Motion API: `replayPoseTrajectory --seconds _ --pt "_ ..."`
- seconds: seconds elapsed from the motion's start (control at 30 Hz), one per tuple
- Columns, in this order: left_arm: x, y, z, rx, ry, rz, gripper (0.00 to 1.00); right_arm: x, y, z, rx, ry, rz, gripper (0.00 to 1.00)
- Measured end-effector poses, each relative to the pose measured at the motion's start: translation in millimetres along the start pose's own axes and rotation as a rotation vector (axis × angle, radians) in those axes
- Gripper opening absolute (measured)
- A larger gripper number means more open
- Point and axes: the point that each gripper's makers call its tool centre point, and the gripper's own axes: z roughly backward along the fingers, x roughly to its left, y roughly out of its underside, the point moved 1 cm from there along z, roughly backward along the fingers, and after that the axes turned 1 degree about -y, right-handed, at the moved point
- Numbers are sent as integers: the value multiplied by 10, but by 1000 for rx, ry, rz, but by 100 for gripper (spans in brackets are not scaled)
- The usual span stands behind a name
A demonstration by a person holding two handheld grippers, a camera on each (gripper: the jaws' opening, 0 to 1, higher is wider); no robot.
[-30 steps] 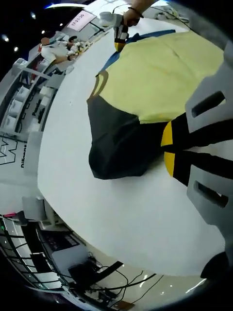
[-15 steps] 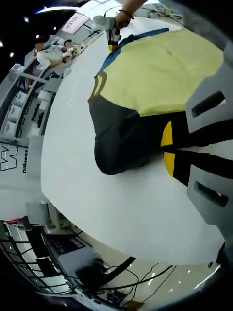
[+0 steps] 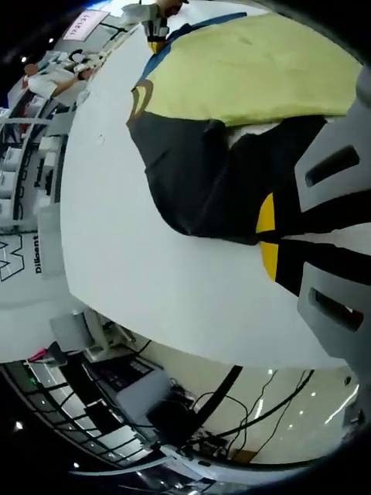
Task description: Fold the garment on the visible template until the final outline fits inside the template.
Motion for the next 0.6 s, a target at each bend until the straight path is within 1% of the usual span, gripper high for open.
replayPoseTrajectory --seconds 0.07,0.1,0.13,0.27,0.3,0.33,0.37,0.4,0.47,0.5,0.53,0.6 --pt "122 20 -24 30 -62 -43 2 -14 -4 -6 0 1 -6 0" --pt "167 21 -35 38 -86 -62 2 -22 -5 -9 0 2 -10 0" --pt "228 2 -43 29 -122 -71 2 -29 -3 -9 1 1 -17 0" --pt "225 -38 -32 9 -124 -16 3 -22 -1 -3 3 -4 -25 0" --pt "220 -44 -24 7 -124 -15 5 -21 -2 0 3 -5 -25 0" --pt "182 -111 17 -27 -118 -22 9 -24 -3 3 1 -6 -38 0" --pt "120 -186 52 -63 -99 -26 16 -27 -6 6 -2 -7 -47 0" --pt "65 -235 74 -87 -78 -38 19 -27 -10 10 -6 -8 -58 0" --pt "-84 -337 150 -134 -26 -67 20 -40 -38 40 -24 -9 -109 0" --pt "-169 -398 181 -167 5 -86 21 -44 -53 50 -34 -14 -117 0" --pt "-243 -429 197 -187 30 -104 22 -52 -60 55 -40 -16 -124 0" --pt "-400 -443 208 -202 76 -169 28 -61 -55 68 -39 -21 -146 8"
